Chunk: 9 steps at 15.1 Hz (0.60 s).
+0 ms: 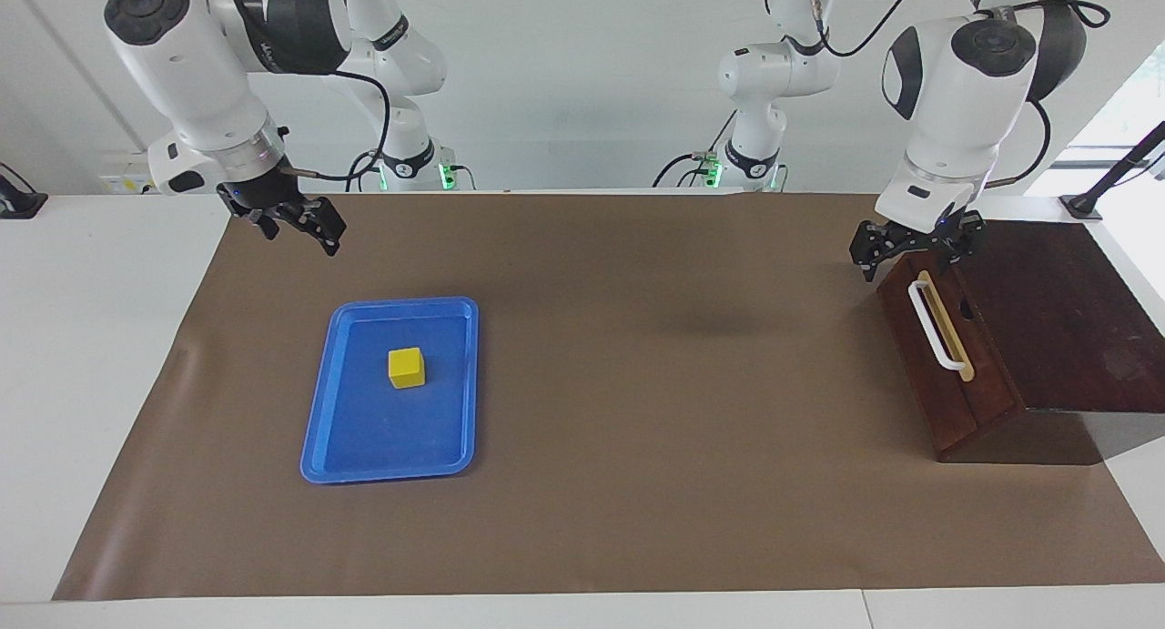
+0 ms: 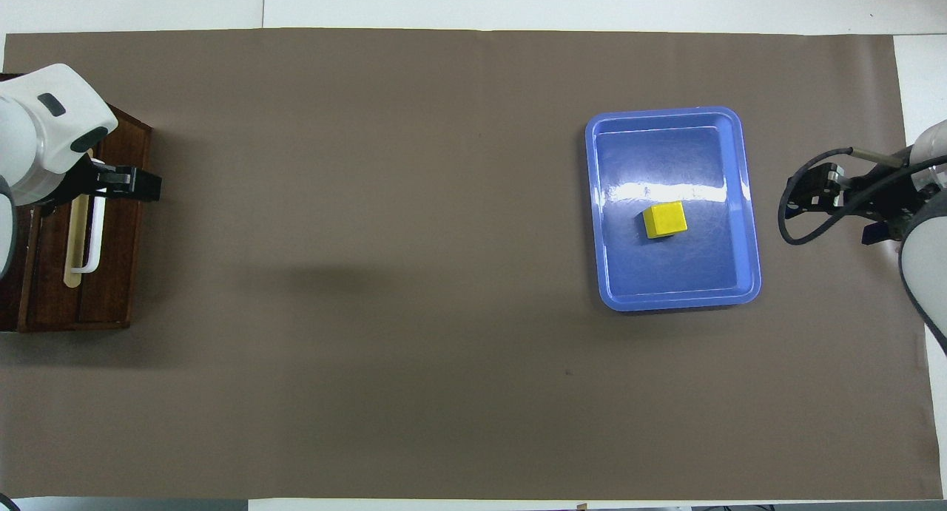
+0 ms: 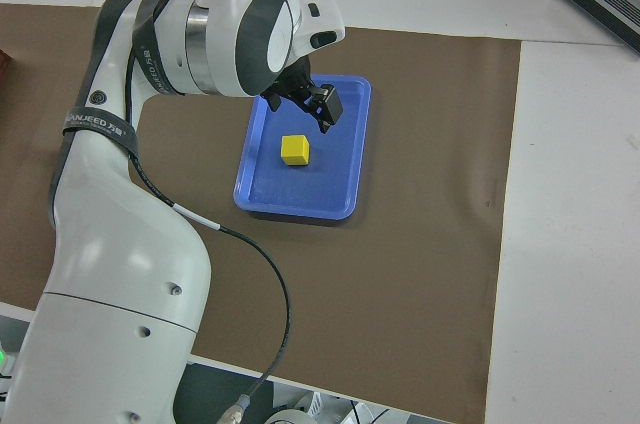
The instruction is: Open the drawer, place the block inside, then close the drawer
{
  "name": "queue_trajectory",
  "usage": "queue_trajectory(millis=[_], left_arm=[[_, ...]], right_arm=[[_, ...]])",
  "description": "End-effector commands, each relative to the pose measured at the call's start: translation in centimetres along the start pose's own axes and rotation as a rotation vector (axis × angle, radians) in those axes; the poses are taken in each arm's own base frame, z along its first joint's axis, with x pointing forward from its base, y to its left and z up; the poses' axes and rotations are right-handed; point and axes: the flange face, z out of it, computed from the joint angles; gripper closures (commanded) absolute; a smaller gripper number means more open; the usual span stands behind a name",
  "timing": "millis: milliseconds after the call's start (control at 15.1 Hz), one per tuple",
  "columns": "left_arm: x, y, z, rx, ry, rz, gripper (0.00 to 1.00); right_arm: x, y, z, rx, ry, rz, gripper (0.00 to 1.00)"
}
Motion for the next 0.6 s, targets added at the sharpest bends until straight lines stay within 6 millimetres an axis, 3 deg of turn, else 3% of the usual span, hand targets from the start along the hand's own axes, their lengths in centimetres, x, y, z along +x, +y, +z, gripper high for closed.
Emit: queue_trajectory(millis=[0,199,332,531], left_arm=[[0.0,0.8,4.4,0.066,0.017,0.068,0.00],[0.3,1.0,7.7,0.119,-0.007,0.120,0.00],[-0.1,1.0,8.5,0.143,-0.024,0.141,0.00],[-0.5,0.9,9.6,0.151,-0.039,0.172,0.00]], right_arm=[[2.3,0.5,2.5,0.055,-0.055,0.311,0.01],[3.6,-0.2,4.3,0.120,-0.130,0.637,0.02],[5.8,1.3,6.0,0.180,-0.180,0.785,0.03],[7.1,1.8,8.0,0.231,-0.277,0.946,0.04]])
